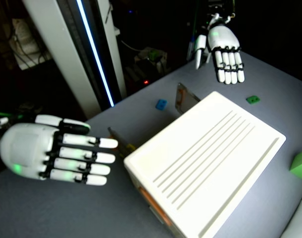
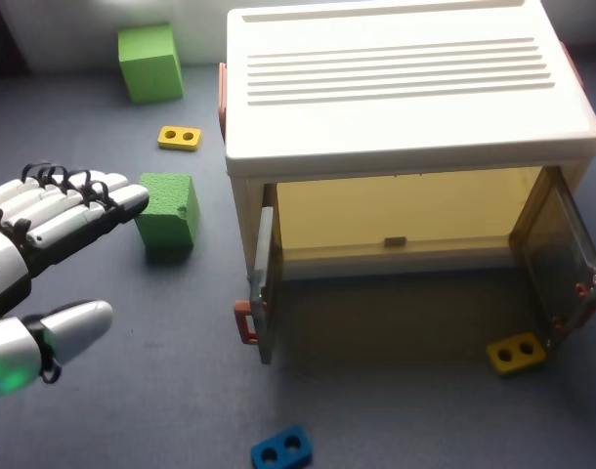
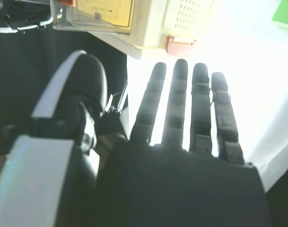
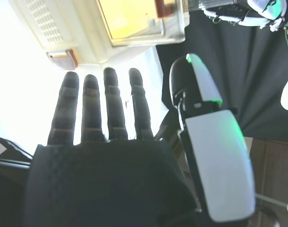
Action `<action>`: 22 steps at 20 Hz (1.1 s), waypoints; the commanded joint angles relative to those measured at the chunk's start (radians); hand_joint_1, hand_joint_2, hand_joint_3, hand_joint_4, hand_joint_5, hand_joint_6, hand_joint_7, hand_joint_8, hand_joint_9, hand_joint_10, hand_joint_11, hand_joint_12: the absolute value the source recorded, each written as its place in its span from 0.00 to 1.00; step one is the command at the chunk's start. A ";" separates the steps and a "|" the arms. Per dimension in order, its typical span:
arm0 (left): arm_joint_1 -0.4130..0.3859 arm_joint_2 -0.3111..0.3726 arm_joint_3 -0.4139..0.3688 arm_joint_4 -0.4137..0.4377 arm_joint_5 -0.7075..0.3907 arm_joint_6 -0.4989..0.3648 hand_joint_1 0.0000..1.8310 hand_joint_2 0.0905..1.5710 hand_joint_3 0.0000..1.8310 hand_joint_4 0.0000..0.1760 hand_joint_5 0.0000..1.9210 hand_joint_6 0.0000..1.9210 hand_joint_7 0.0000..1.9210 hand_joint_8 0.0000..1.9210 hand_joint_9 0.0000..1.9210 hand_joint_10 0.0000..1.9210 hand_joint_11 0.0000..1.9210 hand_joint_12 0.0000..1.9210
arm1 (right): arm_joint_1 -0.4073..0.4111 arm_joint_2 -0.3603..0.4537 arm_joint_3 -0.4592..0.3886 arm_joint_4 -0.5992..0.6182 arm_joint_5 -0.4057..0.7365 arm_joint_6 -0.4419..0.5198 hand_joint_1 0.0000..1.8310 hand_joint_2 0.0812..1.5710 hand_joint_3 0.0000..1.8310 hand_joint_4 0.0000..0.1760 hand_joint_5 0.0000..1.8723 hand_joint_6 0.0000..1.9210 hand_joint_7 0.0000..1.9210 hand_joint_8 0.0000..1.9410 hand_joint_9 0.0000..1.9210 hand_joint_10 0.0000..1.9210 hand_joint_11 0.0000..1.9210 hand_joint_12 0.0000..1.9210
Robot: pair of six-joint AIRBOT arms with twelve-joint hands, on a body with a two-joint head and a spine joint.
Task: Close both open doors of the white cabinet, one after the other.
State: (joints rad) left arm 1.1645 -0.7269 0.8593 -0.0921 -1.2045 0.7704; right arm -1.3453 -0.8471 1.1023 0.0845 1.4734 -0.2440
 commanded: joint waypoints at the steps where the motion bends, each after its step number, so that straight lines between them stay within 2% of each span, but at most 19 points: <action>1: -0.005 -0.001 0.003 -0.015 -0.130 -0.004 0.00 0.94 0.01 0.00 0.00 0.00 0.00 0.00 0.01 0.01 0.00 0.16 | 0.004 0.006 0.000 0.027 0.115 0.005 0.09 0.88 0.01 0.17 0.07 0.00 0.06 0.00 0.04 0.00 0.05 0.02; 2: -0.004 -0.001 0.003 -0.020 -0.133 -0.004 0.00 0.94 0.01 0.00 0.00 0.00 0.01 0.00 0.02 0.01 0.00 0.18 | 0.004 0.006 0.000 0.027 0.115 0.005 0.09 0.89 0.01 0.13 0.06 0.00 0.06 0.00 0.05 0.00 0.05 0.02; 4: -0.003 -0.001 0.004 -0.021 -0.136 -0.005 0.00 0.96 0.01 0.00 0.01 0.00 0.03 0.00 0.04 0.01 0.00 0.26 | 0.004 0.006 0.000 0.026 0.115 0.005 0.09 0.88 0.00 0.17 0.07 0.00 0.06 0.00 0.05 0.00 0.06 0.02; 5: -0.004 -0.001 0.003 -0.007 -0.130 -0.013 0.00 0.97 0.01 0.00 0.02 0.00 0.04 0.00 0.05 0.01 0.00 0.30 | 0.004 0.006 0.000 0.026 0.114 0.005 0.09 0.87 0.00 0.13 0.07 0.00 0.07 0.00 0.05 0.00 0.06 0.02; 6: -0.007 -0.002 0.002 0.011 -0.118 -0.021 0.00 0.98 0.00 0.00 0.04 0.00 0.04 0.00 0.06 0.01 0.00 0.32 | 0.004 0.006 0.000 0.026 0.114 0.005 0.08 0.87 0.00 0.19 0.07 0.00 0.06 0.00 0.05 0.00 0.06 0.01; 7: -0.009 -0.002 0.001 0.022 -0.112 -0.026 0.00 0.97 0.00 0.00 0.04 0.00 0.04 0.00 0.06 0.00 0.00 0.31 | 0.004 0.006 0.000 0.026 0.114 0.005 0.06 0.87 0.00 0.28 0.05 0.00 0.05 0.00 0.04 0.00 0.05 0.01; 9: -0.016 -0.004 -0.001 0.057 -0.106 -0.041 0.00 0.97 0.00 0.00 0.03 0.00 0.04 0.00 0.05 0.00 0.00 0.26 | 0.004 0.008 0.000 0.027 0.112 0.005 0.00 0.88 0.00 0.24 0.05 0.00 0.04 0.00 0.03 0.00 0.05 0.00; 10: -0.019 -0.004 -0.002 0.069 -0.102 -0.043 0.00 0.97 0.00 0.00 0.02 0.00 0.01 0.00 0.02 0.00 0.00 0.20 | 0.004 0.008 0.000 0.027 0.110 0.005 0.00 0.87 0.00 0.24 0.05 0.00 0.04 0.00 0.03 0.00 0.04 0.00; 11: -0.022 -0.004 -0.002 0.083 -0.097 -0.048 0.00 0.96 0.00 0.00 0.02 0.00 0.00 0.00 0.02 0.00 0.00 0.19 | 0.004 0.008 0.001 0.027 0.108 0.005 0.00 0.85 0.00 0.25 0.04 0.00 0.03 0.00 0.02 0.00 0.03 0.00; 13: -0.042 -0.010 -0.001 0.123 -0.072 -0.064 0.00 0.95 0.00 0.00 0.05 0.00 0.03 0.00 0.04 0.00 0.00 0.23 | 0.004 0.008 0.002 0.026 0.103 0.005 0.00 0.85 0.00 0.21 0.04 0.00 0.03 0.00 0.02 0.00 0.04 0.01; 14: -0.055 -0.014 0.000 0.141 -0.059 -0.070 0.00 0.95 0.00 0.00 0.05 0.00 0.03 0.00 0.04 0.00 0.00 0.22 | 0.004 0.008 0.002 0.026 0.102 0.004 0.00 0.84 0.00 0.21 0.04 0.00 0.03 0.00 0.02 0.00 0.04 0.01; 15: -0.072 -0.021 0.004 0.164 -0.044 -0.080 0.00 0.94 0.00 0.00 0.04 0.00 0.03 0.00 0.03 0.00 0.00 0.20 | 0.004 0.008 0.002 0.026 0.100 0.003 0.00 0.84 0.00 0.17 0.04 0.00 0.03 0.00 0.02 0.00 0.04 0.00; 16: -0.092 -0.030 0.010 0.194 -0.029 -0.099 0.00 0.94 0.00 0.00 0.04 0.00 0.02 0.00 0.03 0.00 0.00 0.19 | 0.003 0.008 0.002 0.026 0.098 0.000 0.00 0.84 0.00 0.21 0.04 0.00 0.03 0.00 0.02 0.00 0.04 0.01; 17: -0.108 -0.035 0.014 0.215 -0.019 -0.112 0.00 0.93 0.00 0.00 0.03 0.00 0.03 0.00 0.04 0.00 0.00 0.24 | 0.003 0.008 0.002 0.027 0.097 -0.001 0.00 0.84 0.00 0.20 0.04 0.00 0.03 0.00 0.02 0.00 0.04 0.01; 18: -0.123 -0.039 0.017 0.235 -0.007 -0.122 0.00 0.93 0.00 0.00 0.03 0.00 0.03 0.00 0.05 0.00 0.00 0.32 | 0.003 0.008 0.002 0.027 0.096 -0.001 0.00 0.84 0.00 0.16 0.05 0.00 0.03 0.00 0.03 0.00 0.05 0.01; 19: -0.138 -0.043 0.020 0.255 0.005 -0.132 0.00 0.93 0.00 0.00 0.04 0.00 0.04 0.00 0.05 0.00 0.00 0.28 | 0.003 0.008 0.003 0.027 0.096 -0.001 0.00 0.83 0.00 0.20 0.05 0.00 0.04 0.00 0.03 0.00 0.04 0.01; 20: -0.151 -0.049 0.025 0.274 0.019 -0.143 0.00 0.93 0.00 0.00 0.05 0.00 0.05 0.00 0.06 0.00 0.00 0.25 | 0.003 0.007 0.004 0.027 0.095 -0.001 0.00 0.82 0.00 0.30 0.05 0.00 0.04 0.00 0.02 0.00 0.04 0.00; 22: -0.175 -0.061 0.035 0.308 0.044 -0.166 0.00 0.94 0.00 0.00 0.06 0.00 0.05 0.00 0.06 0.00 0.00 0.22 | 0.003 0.007 0.005 0.027 0.093 -0.001 0.00 0.81 0.00 0.34 0.05 0.00 0.04 0.00 0.02 0.00 0.04 0.00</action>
State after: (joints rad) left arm 0.9928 -0.7895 0.8978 0.2241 -1.0584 0.6079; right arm -1.3453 -0.8471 1.1027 0.0849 1.4513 -0.2489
